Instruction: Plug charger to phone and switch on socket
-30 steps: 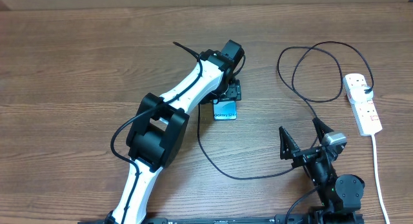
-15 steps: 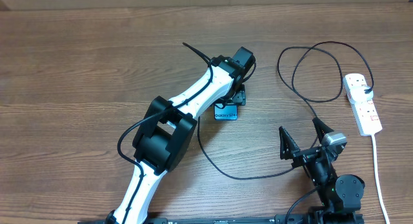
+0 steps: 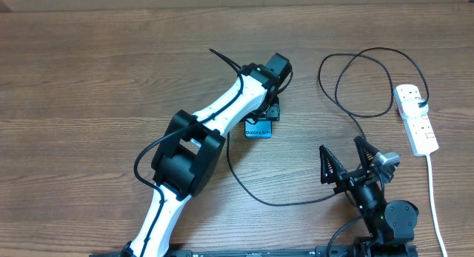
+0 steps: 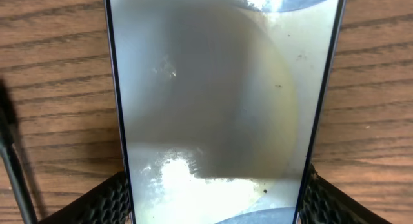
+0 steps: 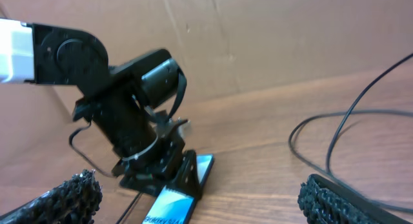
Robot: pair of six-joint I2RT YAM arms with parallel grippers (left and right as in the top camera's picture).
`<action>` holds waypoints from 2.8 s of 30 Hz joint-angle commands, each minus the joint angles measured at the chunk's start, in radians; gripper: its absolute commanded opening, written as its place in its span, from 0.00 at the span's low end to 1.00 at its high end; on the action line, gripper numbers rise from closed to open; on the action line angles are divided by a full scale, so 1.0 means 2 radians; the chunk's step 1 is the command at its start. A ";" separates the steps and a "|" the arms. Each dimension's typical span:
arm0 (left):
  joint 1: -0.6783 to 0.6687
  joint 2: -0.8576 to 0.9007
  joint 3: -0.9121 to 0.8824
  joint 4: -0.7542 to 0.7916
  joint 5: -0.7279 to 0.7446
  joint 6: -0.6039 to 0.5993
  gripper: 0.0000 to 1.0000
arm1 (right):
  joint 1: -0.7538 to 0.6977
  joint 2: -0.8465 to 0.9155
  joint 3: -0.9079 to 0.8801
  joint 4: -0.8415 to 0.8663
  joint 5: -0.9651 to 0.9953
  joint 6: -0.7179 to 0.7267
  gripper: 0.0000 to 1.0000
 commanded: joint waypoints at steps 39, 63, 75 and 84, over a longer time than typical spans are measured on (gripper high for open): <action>0.077 0.047 -0.021 -0.009 0.260 0.118 0.70 | 0.073 0.888 0.458 -0.169 -0.238 -0.056 0.68; 0.077 0.047 -0.021 -0.034 0.263 0.129 0.71 | 0.142 0.927 0.458 -0.051 -0.227 0.014 0.22; 0.077 0.047 -0.021 -0.032 0.253 0.129 0.99 | 0.142 0.927 0.458 -0.047 -0.229 0.013 0.04; 0.084 0.043 -0.018 -0.031 0.294 0.155 0.98 | 0.117 0.927 0.459 -0.047 -0.321 0.009 0.04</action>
